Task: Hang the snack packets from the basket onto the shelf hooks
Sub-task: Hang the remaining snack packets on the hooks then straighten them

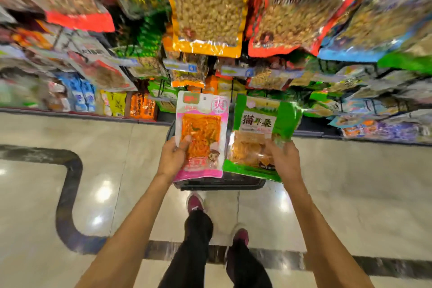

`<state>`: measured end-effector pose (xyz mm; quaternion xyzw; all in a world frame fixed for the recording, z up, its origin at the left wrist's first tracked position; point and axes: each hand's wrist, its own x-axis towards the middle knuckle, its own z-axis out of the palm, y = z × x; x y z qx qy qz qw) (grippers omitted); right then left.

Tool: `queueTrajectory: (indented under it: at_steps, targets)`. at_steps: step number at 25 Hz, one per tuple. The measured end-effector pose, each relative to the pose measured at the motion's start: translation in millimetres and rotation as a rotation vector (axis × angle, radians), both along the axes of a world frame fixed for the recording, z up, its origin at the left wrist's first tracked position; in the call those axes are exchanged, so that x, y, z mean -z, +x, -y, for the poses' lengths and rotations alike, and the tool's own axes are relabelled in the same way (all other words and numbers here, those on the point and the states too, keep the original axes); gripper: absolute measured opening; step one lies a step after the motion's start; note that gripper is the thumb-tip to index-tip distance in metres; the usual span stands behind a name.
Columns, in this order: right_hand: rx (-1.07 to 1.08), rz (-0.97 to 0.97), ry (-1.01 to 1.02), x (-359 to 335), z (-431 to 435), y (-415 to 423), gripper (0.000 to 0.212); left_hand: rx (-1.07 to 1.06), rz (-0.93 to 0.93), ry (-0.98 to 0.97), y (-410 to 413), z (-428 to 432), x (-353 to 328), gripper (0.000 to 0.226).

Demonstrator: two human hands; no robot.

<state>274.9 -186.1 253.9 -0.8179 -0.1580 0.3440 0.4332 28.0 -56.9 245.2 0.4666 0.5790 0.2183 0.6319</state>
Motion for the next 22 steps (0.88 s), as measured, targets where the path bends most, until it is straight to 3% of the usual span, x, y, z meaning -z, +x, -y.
queueTrajectory:
  at_steps: [9,18,22]
  targets:
    - [-0.086,0.223,0.214,-164,80,58,0.017,-0.035,0.029,0.244,44,62,-150,0.028]
    - [0.168,0.242,0.419,-240,183,116,0.023,-0.157,0.177,0.352,98,133,-252,0.023]
    - [0.177,0.308,0.486,-275,190,140,0.017,-0.055,0.208,0.394,128,132,-279,0.058]
